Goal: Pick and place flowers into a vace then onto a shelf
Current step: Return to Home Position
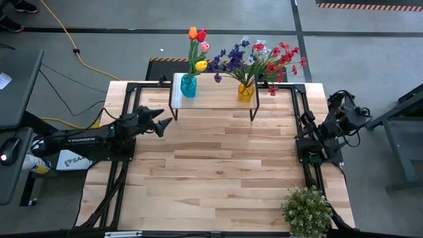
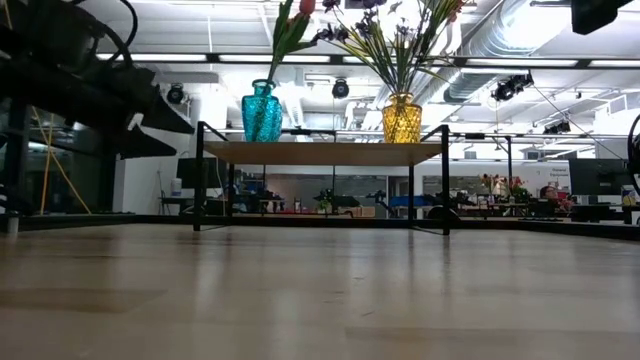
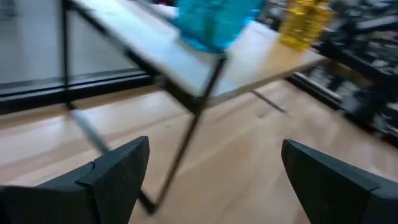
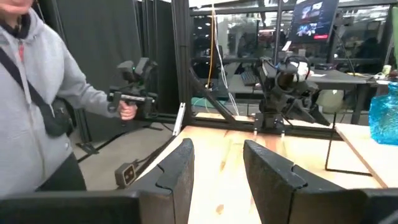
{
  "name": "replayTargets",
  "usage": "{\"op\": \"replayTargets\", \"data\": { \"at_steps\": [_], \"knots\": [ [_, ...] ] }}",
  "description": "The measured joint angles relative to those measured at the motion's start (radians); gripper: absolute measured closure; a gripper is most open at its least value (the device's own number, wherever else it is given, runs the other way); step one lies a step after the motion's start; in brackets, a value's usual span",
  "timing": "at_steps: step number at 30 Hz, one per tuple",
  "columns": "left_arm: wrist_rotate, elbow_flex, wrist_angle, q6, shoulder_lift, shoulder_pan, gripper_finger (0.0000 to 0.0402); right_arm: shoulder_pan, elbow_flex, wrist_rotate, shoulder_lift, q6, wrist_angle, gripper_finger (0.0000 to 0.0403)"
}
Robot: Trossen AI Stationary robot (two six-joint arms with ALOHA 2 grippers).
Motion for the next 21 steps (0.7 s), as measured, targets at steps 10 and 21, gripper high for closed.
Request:
{"op": "replayTargets", "data": {
  "at_steps": [10,21],
  "knots": [
    [0.027,-0.001,0.014,0.025,0.058,-0.001,0.0005,0.0,-0.14,0.108,0.0,0.013,0.145,0.0272],
    [0.008,-0.001,0.032,0.051,0.039,-0.064,0.0005,0.0,-0.293,-0.055,0.001,0.054,0.452,0.0272]
  ]
}}
